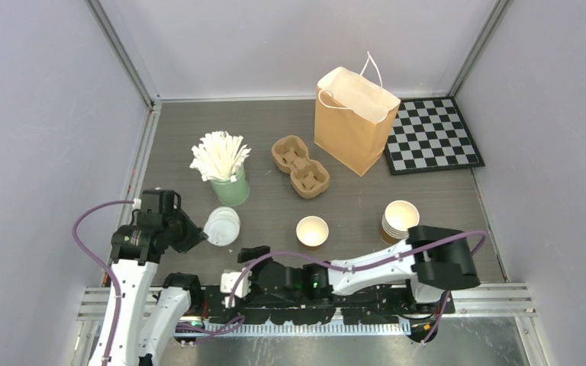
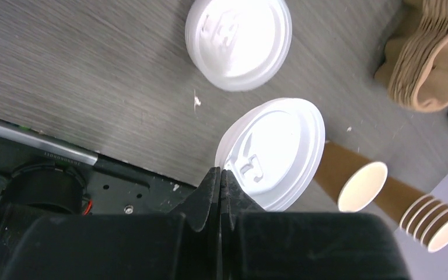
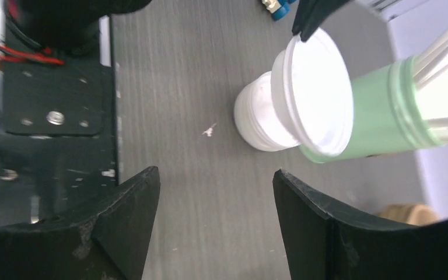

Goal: Pack the takeout coffee

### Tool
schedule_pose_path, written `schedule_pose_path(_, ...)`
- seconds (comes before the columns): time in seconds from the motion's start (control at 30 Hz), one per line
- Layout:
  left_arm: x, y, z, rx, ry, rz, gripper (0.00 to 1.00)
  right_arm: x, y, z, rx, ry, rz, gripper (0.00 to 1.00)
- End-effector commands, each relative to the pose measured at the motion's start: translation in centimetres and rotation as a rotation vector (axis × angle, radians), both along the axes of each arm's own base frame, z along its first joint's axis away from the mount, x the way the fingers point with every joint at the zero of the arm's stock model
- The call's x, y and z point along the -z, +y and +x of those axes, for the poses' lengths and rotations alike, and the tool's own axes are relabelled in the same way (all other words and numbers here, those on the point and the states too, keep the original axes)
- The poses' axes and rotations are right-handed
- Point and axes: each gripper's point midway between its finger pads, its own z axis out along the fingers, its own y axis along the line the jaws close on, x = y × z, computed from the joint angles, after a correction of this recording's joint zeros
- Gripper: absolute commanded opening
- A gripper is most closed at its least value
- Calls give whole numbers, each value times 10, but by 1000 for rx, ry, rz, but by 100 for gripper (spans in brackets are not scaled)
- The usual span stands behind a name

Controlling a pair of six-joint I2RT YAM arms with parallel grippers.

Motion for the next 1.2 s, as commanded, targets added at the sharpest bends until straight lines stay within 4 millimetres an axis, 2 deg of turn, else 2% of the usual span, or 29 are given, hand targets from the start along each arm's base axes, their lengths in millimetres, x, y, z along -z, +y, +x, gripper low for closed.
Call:
schedule_pose_path(0.0,-7,-14,-16,154,16,-32,0,-30,11,28,67,-406,-42,76)
schedule_pose_path(0.17,-8,-11,-18,195,4,4,0,-33,13,22,69,-511,-50,76)
schedule_pose_path(0.43,-10,-29,-19,319,6,-62,0,-29,19,16,-24,-548,-50,73)
schedule_pose_path(0.77,-5,-42,-30,404,40,-130,0,-13,25,34,-3,-626,-132,63)
schedule_pose_path(0.9,-5,-47,-32,438,45,-153,0,-8,26,35,5,-625,-129,52)
schedule_pose_path(1.0,-6,-53,-35,484,57,-184,0,-9,24,36,22,-626,-116,37)
schedule_pose_path(1.1,-17,-58,-32,515,30,-203,0,-8,20,35,40,-595,-90,24)
schedule_pose_path(1.17,-29,-64,-27,536,-14,-230,2,-9,16,32,52,-559,-67,19)
